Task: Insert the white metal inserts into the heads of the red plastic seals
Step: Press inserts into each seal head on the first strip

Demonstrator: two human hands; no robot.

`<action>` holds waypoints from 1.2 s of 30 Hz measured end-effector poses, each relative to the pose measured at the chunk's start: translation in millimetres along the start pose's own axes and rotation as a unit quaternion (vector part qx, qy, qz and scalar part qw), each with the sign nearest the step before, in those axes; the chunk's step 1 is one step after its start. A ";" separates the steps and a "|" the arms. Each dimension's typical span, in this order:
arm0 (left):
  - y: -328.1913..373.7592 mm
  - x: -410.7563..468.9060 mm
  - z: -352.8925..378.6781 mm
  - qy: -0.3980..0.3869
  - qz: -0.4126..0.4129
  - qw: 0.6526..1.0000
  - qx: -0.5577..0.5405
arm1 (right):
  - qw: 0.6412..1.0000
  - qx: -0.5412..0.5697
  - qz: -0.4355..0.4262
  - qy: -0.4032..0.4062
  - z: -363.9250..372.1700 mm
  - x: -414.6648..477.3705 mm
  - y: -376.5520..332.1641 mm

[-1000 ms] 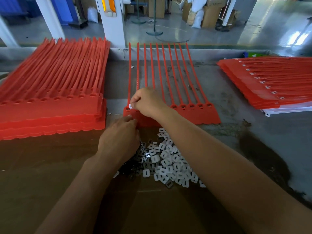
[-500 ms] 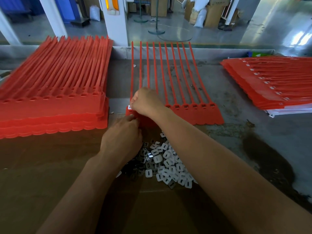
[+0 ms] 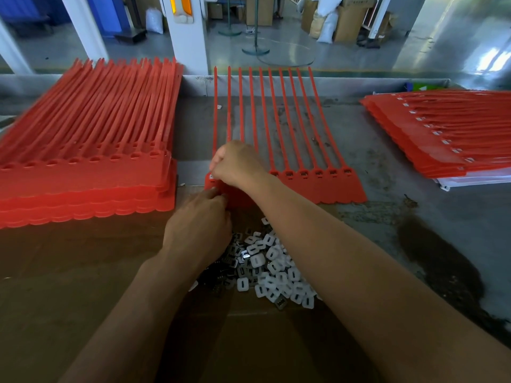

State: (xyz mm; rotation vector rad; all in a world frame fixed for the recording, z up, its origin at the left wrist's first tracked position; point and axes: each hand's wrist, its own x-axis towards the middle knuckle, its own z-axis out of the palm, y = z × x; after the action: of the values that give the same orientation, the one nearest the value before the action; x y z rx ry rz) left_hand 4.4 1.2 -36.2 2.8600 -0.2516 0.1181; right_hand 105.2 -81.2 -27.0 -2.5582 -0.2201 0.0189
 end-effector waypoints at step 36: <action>1.4 -0.5 -1.6 -0.003 0.009 1.000 0.003 | 0.984 -0.098 -0.044 -0.139 -69.2 -84.0 42.7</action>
State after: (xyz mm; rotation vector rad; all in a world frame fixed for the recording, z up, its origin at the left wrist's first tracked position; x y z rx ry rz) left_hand 3.6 0.4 -34.4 2.8646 -0.2783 0.1127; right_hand 33.0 -167.4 5.1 -2.7328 -0.4631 0.3377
